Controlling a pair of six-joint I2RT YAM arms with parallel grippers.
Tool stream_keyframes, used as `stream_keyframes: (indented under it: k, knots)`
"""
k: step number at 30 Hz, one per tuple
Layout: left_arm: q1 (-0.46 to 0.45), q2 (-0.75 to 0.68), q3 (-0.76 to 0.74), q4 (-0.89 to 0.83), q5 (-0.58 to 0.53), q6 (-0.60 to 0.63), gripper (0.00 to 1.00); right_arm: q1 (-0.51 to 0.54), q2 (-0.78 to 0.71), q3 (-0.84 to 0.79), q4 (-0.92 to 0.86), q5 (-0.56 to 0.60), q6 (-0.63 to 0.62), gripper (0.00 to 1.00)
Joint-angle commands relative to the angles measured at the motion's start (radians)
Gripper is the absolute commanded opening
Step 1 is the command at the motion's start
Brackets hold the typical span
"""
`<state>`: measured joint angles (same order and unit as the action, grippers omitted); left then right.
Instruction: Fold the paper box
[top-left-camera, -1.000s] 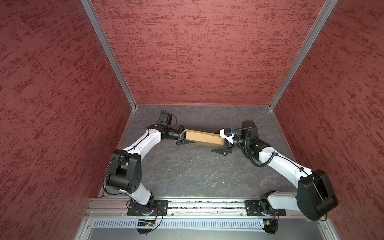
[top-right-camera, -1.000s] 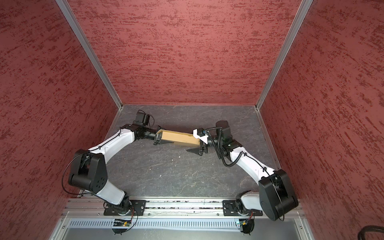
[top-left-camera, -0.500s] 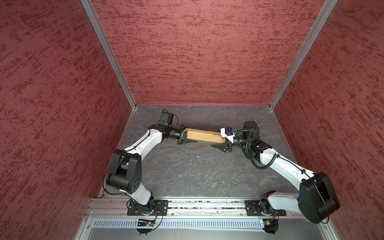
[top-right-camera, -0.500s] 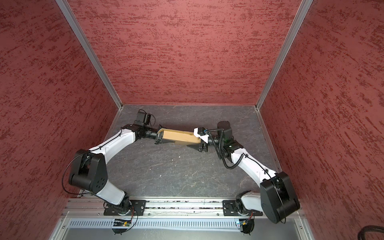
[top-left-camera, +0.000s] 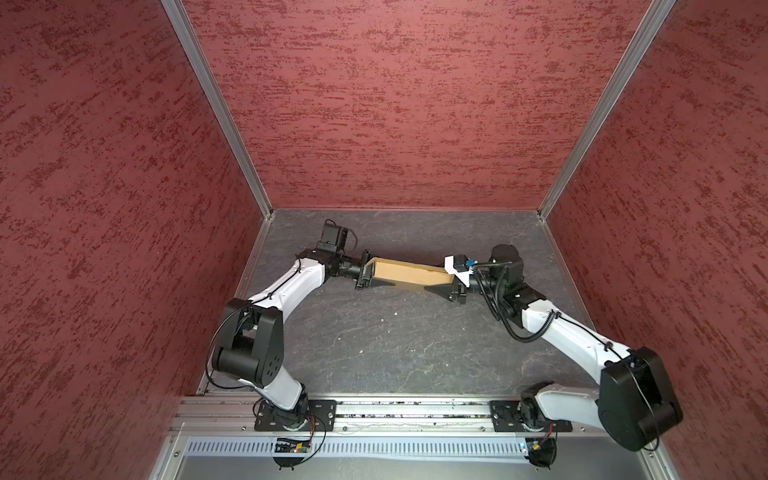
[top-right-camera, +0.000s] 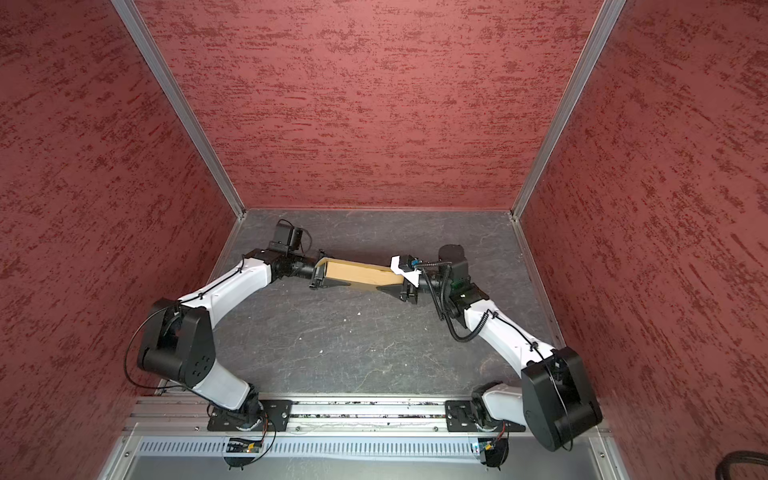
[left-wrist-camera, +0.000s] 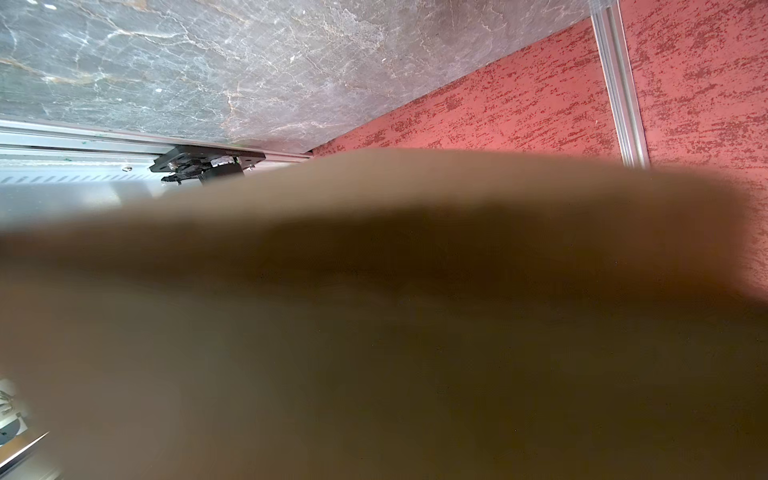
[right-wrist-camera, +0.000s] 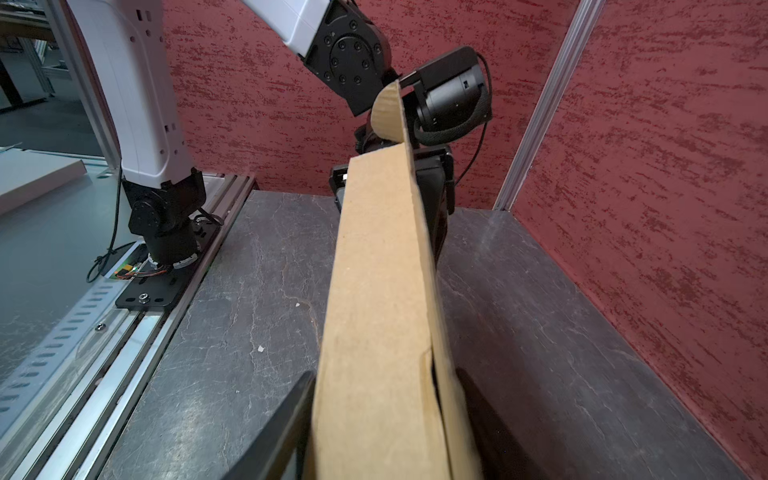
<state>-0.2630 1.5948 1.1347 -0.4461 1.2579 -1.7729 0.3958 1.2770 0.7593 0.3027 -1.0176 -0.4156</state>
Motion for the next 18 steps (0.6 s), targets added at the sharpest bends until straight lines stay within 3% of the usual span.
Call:
stream_keyframes:
  k: [1, 9, 18]
  knots:
    - [0.002, -0.030, 0.002, 0.114, -0.028, -0.071, 0.19, 0.000, -0.021, -0.014, 0.017, -0.030, 0.013, 0.52]
    - [-0.041, 0.002, 0.000, 0.323, -0.077, -0.231, 0.19, 0.000, -0.022, -0.025, 0.053, -0.035, 0.029, 0.48]
    - [-0.043, -0.008, 0.000, 0.322, -0.088, -0.241, 0.19, 0.001, -0.027, -0.041, 0.078, -0.022, 0.035, 0.44]
